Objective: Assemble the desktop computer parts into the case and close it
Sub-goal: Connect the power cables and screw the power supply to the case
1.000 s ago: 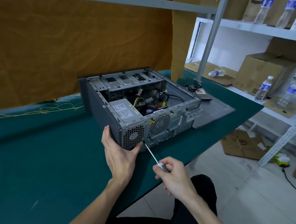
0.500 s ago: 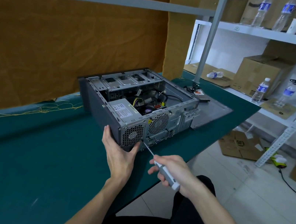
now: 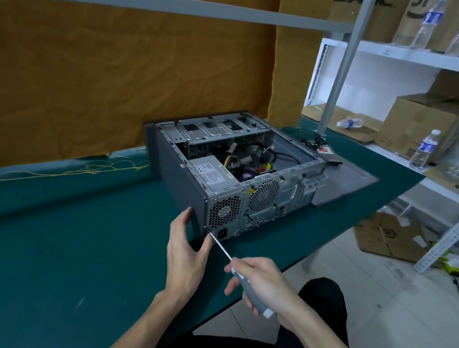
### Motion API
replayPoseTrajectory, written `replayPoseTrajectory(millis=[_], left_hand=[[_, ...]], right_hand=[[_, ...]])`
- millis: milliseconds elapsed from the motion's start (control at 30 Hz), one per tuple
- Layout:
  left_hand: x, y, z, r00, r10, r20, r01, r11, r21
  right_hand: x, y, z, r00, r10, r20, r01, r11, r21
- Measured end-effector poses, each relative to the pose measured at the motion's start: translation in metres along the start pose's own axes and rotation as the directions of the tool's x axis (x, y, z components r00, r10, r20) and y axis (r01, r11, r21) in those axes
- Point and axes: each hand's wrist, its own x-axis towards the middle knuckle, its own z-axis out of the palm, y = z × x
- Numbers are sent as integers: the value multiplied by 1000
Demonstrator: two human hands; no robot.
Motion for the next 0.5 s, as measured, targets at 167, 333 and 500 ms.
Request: replayPoseTrajectory(millis=[167,333,500], left_hand=[[2,2,2,1000,9,-26,-9,1000,-10],[4,0,2,1000,-1,-23,0,999,-32],[5,0,3,1000,11,-28,-11,1000,-25]], right_hand=[[-1,-2,4,998,-42,-45,38,995,-89],[1,5,6,986,-123,-109,93,964,-250],[3,9,11,968,-185,-169,116,929,-352]])
